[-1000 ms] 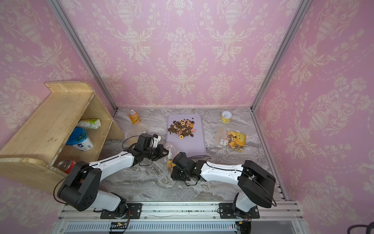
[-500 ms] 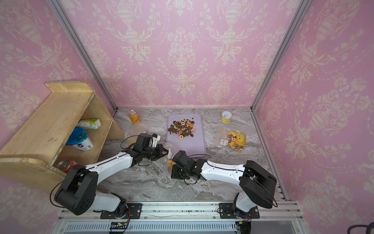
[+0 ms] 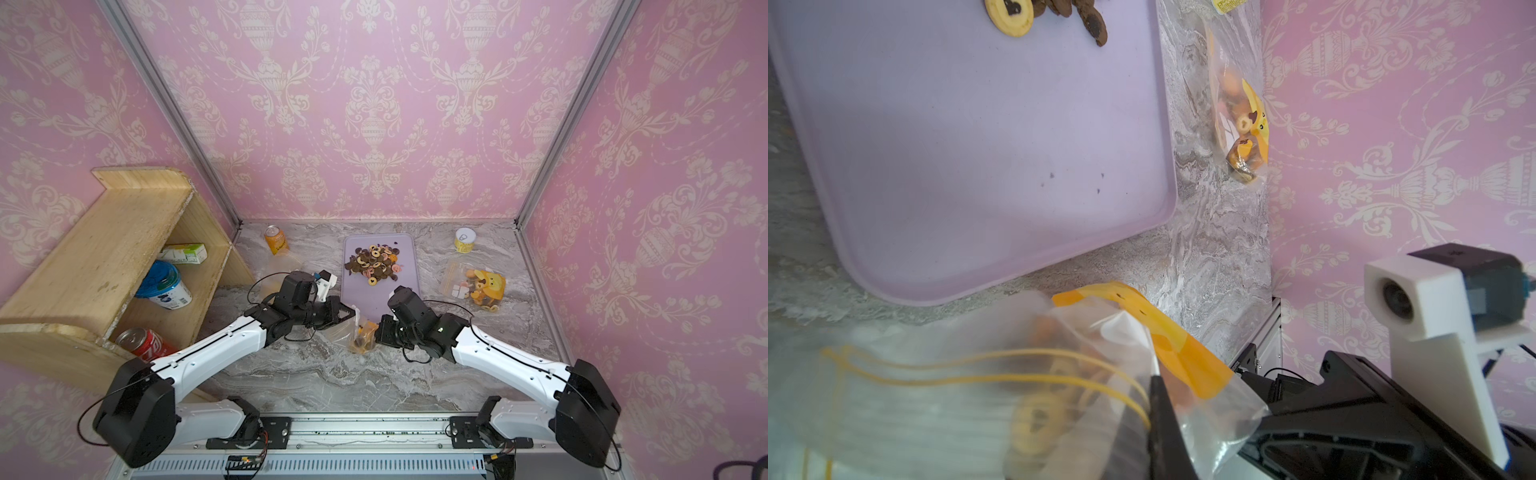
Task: Pour cookies out of the ziploc bag
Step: 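Pour the cookies out of the ziploc bag onto the tray.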
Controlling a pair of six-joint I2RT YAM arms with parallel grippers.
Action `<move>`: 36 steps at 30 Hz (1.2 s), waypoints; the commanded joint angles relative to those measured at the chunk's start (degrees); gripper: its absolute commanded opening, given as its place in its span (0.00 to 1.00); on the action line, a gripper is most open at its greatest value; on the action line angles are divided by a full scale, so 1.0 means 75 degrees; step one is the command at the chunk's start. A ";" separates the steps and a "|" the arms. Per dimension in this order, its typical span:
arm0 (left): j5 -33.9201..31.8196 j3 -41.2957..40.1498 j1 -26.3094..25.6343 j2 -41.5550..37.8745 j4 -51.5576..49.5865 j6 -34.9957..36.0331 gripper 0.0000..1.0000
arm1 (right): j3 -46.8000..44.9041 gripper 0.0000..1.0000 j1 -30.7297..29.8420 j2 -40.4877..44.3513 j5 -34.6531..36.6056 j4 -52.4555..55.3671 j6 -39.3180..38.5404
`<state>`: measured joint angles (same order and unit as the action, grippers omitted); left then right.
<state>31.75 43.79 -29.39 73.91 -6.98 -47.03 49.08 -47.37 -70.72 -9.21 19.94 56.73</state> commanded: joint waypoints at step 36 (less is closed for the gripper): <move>0.0269 -0.1426 -0.0205 -0.1060 -0.0449 0.0868 0.36 | 0.0095 0.44 0.0655 -0.0025 -0.0292 0.0657 -0.1074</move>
<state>32.27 34.22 -30.26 65.82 -11.40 -41.85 49.01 -42.72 -73.67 -12.08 22.76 49.58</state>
